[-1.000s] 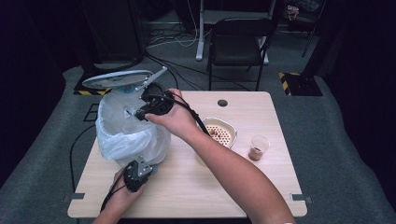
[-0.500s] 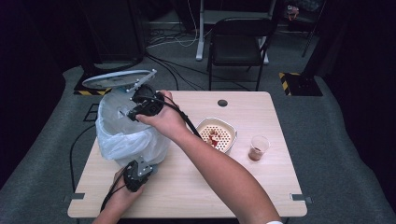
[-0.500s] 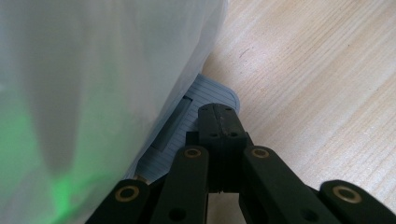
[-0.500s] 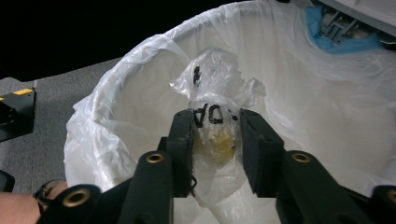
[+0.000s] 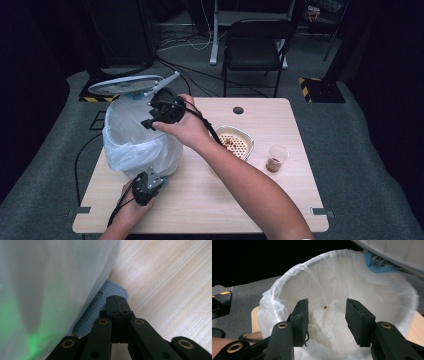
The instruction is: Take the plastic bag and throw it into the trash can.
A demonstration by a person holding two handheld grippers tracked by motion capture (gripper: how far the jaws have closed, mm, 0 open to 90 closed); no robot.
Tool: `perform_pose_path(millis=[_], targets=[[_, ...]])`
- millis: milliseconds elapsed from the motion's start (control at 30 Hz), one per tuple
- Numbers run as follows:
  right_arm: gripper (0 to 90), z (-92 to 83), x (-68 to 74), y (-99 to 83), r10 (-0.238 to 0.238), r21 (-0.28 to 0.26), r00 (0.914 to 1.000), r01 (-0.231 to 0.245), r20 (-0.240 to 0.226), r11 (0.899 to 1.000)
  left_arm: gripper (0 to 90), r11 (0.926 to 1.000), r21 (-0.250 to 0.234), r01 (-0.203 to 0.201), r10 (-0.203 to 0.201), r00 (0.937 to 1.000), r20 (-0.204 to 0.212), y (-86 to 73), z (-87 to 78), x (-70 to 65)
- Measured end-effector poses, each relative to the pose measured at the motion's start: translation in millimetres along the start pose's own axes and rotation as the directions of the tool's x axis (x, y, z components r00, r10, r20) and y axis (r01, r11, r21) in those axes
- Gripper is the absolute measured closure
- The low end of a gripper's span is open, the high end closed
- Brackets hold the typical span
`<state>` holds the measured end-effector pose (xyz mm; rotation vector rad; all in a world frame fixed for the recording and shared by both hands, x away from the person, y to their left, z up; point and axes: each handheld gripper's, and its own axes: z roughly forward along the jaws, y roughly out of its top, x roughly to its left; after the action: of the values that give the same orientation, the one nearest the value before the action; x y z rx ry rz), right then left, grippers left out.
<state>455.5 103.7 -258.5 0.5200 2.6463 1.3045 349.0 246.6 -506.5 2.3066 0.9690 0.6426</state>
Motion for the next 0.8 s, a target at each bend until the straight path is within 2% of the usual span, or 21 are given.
perform_pose_path(millis=[33, 133, 167, 200, 233, 367, 400, 467, 567, 600, 800], targets=[[53.6, -15.3, -1.3, -3.1, 0.001, -0.013, 1.0, -0.001, 0.001, 1.0, 90.0, 1.0, 0.0, 0.002, -0.002, 1.0, 0.001, 0.0, 0.0, 0.0], [54.3, -33.4, -2.8, -10.3, 0.0, -0.029, 1.0, 0.0, 0.007, 1.0, 90.0, 1.0, 0.001, 0.0, 0.0, 1.0, -0.001, 0.1, 0.0, -0.2], [54.3, -33.4, -2.8, -10.3, 0.0, -0.029, 1.0, 0.0, 0.007, 1.0, 90.0, 1.0, 0.001, 0.0, 0.0, 1.0, -0.001, 0.1, 0.0, -0.2], [55.0, -45.6, -6.0, -18.7, 0.002, -0.036, 0.9998, -0.001, 0.02, 0.999, 90.0, 1.0, 0.003, -0.002, 0.001, 1.0, 0.009, 0.3, -0.4, 0.2], [55.2, -49.8, -8.0, -23.0, 0.003, -0.036, 0.9996, -0.002, 0.028, 0.999, 90.0, 1.0, 0.004, -0.003, 0.003, 1.0, 0.008, 0.4, -0.4, 0.2], [56.3, -58.2, -13.4, -36.6, 0.012, -0.035, 0.9982, -0.01, 0.059, 0.999, 90.0, 1.0, 0.0, -0.003, 0.003, 1.0, 0.004, 0.3, 0.0, -0.1], [57.3, -62.9, -18.1, -48.4, 0.014, -0.024, 0.9967, -0.012, 0.08, 1.0, 90.0, 1.0, 0.002, -0.007, 0.007, 1.0, 0.005, 0.5, -0.1, 0.4], [58.9, -65.9, -20.9, -57.5, 0.014, -0.016, 0.9953, -0.012, 0.096, 1.0, 90.0, 1.0, 0.007, -0.003, 0.003, 1.0, 0.005, 0.5, -0.5, 0.2], [59.9, -69.3, -23.7, -67.4, 0.019, -0.004, 0.9946, -0.019, 0.102, 1.0, 90.0, 1.0, 0.006, -0.008, 0.008, 1.0, 0.004, 0.6, -0.5, 0.6], [62.2, -72.2, -25.8, -78.4, 0.037, 0.0, 0.9944, -0.037, 0.1, 0.999, 90.0, 0.9999, 0.008, -0.007, 0.006, 1.0, 0.006, 0.3, -0.5, 0.6], [64.8, -76.9, -27.2, -104.5, 0.051, 0.026, 0.9914, -0.055, 0.121, 0.998, 90.0, 1.0, 0.004, -0.004, 0.004, 1.0, 0.006, 0.1, -0.3, 0.5]])
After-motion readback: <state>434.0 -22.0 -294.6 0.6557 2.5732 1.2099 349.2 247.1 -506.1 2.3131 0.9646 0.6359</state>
